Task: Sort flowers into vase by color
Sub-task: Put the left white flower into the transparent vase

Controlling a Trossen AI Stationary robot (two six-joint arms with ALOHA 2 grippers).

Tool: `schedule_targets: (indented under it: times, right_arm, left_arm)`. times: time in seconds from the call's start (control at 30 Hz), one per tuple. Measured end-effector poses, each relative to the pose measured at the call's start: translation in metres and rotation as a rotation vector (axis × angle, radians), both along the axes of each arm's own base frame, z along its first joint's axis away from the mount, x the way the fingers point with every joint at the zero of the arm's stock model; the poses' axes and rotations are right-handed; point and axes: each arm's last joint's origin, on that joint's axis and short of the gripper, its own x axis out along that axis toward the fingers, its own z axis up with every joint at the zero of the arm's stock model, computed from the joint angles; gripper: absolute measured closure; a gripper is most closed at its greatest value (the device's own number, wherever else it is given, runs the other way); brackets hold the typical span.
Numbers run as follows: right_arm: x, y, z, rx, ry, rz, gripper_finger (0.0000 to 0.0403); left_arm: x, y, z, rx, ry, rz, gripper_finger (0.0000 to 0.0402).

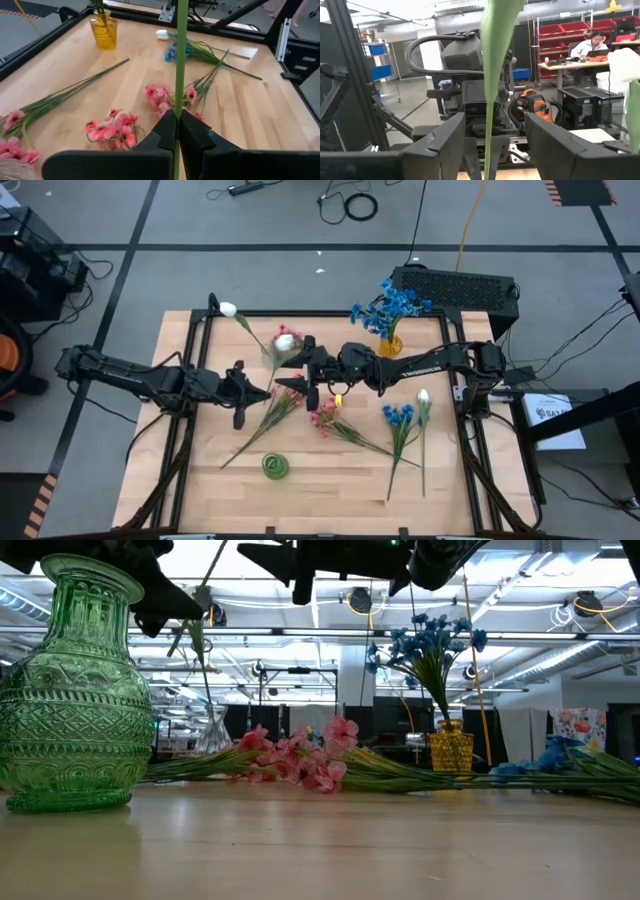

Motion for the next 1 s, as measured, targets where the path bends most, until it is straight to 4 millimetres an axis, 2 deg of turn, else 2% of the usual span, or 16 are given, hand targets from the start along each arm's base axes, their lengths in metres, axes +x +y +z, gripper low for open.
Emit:
schedule_targets:
  times: [0.13,0.27,0.37,0.57,0.83,0.9,1.0]
  right_arm:
    - [0.0001,0.0005,-0.0001,-0.042,-0.004,-0.004,0.0219]
    - [0.0,0.0006,0.0003,-0.046,-0.008,-0.004,0.025]
    - [0.0,0.0006,0.0002,-0.035,-0.007,-0.002,0.0288]
    - [0.0002,0.0006,-0.0009,-0.022,0.006,0.003,0.0388]
    - [0.0003,0.0006,-0.001,-0.021,0.008,0.002,0.0397]
    - [0.0003,0.0006,-0.001,-0.024,0.008,0.002,0.0398]
    - [0.0003,-0.0006,-0.0011,-0.026,0.008,-0.001,0.04]
  left_arm:
    - [0.0018,-0.001,-0.0021,-0.007,0.015,-0.024,0.0389]
    - [0.005,-0.0017,-0.0059,-0.005,0.04,-0.028,0.0389]
    - [0.0066,-0.0019,-0.0078,-0.001,0.052,-0.023,0.0388]
    - [0.0066,-0.0009,-0.0073,0.018,0.046,0.001,0.0388]
    - [0.0063,-0.0008,-0.0071,0.019,0.044,0.006,0.0384]
    - [0.0064,-0.0012,-0.0071,0.009,0.045,-0.004,0.0368]
    - [0.0065,-0.0019,-0.0069,-0.016,0.043,-0.017,0.0315]
